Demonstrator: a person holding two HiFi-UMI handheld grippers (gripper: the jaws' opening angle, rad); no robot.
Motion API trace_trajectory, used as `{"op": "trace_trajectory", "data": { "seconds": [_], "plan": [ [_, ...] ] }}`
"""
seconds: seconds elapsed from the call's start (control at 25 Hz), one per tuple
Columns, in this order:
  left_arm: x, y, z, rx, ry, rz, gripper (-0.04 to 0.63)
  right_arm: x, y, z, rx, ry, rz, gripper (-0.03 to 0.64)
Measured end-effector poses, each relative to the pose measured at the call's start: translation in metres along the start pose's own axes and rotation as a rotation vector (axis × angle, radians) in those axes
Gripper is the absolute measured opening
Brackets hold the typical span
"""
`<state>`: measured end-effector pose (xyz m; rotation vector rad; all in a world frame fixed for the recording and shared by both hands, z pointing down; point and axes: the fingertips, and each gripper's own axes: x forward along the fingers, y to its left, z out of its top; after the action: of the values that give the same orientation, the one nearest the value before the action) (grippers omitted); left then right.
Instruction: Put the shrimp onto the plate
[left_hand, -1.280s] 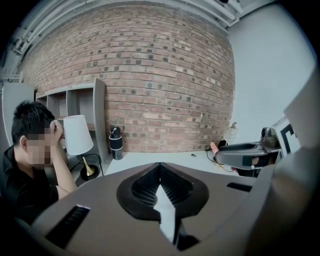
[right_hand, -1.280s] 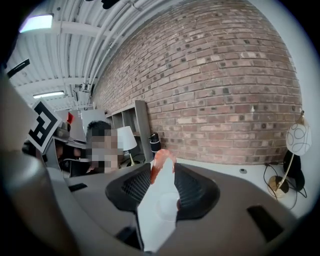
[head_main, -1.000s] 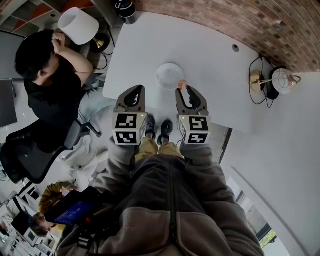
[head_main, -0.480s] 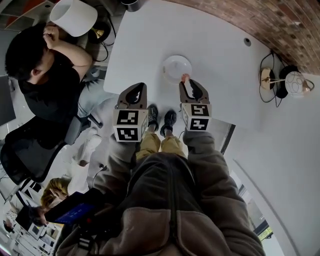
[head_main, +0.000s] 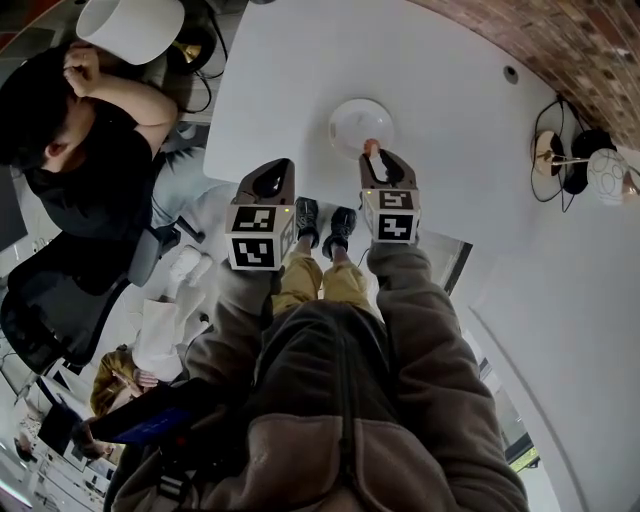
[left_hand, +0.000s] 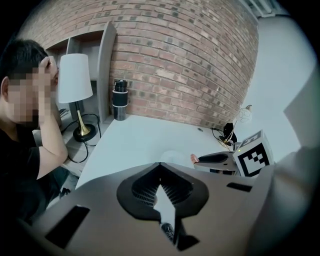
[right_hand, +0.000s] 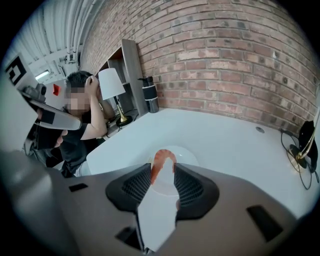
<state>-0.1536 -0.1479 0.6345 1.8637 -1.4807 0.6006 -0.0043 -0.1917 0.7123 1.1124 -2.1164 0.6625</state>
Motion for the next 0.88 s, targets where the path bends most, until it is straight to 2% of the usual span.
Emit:
{"op": "trace_trajectory", "data": {
  "seconds": [0.36, 0.88],
  "plan": [
    [0.014, 0.008, -0.012, -0.016, 0.035, -0.009, 0.005, 0.038, -0.010, -0.020, -0.002, 0.080, 0.009, 0.144],
    [0.026, 0.016, -0.020, -0.034, 0.063, -0.009, 0.005, 0.060, -0.015, -0.045, 0.002, 0.190, 0.013, 0.144]
  ]
}}
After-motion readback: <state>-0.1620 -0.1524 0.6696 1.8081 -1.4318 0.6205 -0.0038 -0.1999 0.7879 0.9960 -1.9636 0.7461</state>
